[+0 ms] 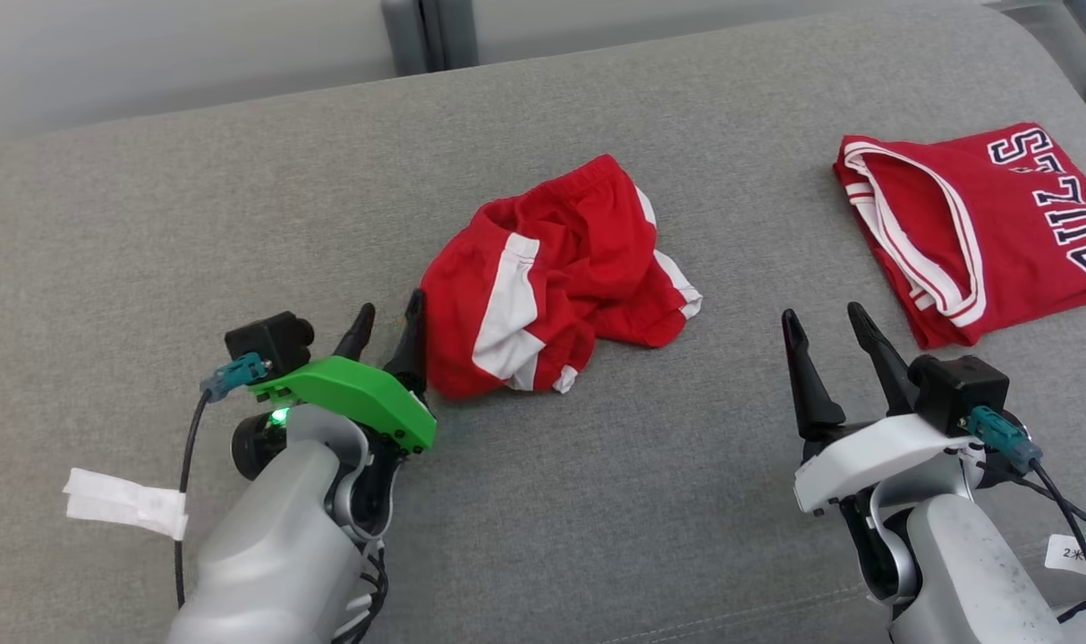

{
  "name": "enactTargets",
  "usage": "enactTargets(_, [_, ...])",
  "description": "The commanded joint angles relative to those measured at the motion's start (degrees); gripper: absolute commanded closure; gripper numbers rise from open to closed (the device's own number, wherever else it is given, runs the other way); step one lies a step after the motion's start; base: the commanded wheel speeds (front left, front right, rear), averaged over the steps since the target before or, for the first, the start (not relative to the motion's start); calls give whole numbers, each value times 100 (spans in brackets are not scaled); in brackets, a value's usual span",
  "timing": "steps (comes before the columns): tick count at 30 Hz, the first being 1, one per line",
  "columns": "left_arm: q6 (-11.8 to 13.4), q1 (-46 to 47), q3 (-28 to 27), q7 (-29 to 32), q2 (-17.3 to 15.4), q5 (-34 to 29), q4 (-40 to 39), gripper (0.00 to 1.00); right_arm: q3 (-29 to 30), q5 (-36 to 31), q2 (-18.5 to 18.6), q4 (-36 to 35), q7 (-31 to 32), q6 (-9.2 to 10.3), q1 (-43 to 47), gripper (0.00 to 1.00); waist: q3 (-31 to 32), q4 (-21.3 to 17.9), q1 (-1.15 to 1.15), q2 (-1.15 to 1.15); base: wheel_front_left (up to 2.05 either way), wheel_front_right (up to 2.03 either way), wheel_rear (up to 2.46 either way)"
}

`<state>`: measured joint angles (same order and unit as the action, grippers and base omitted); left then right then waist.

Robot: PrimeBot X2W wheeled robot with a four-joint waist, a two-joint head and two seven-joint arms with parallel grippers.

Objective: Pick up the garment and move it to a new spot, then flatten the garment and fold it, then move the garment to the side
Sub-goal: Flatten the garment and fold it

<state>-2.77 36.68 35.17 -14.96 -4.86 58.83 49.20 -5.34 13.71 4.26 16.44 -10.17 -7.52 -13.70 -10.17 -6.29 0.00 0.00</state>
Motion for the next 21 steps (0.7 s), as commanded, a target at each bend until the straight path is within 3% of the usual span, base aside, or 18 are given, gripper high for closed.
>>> enactTargets(1, [-61,-26,-24,-22,-59,-14,-26,0,28,-39,5,-28,20,6,57,0,46,133,0,0,0,0,0])
enactTargets(7, [-149,570,455,461,-460,-558,-455,0,39,-41,-6,-53,46,6,128,0,115,223,0,0,0,0,0])
enactTargets(13, [-449,1367,1616,1609,-1040,-1288,-1367,0,-80,15,-34,-73,56,6,51,0,44,93,0,0,0,0,0])
enactTargets(21, [-473,2317,3270,2718,-1753,-872,-2476,0,-132,69,-67,-20,-29,6,-95,0,-264,-297,0,0,0,0,0])
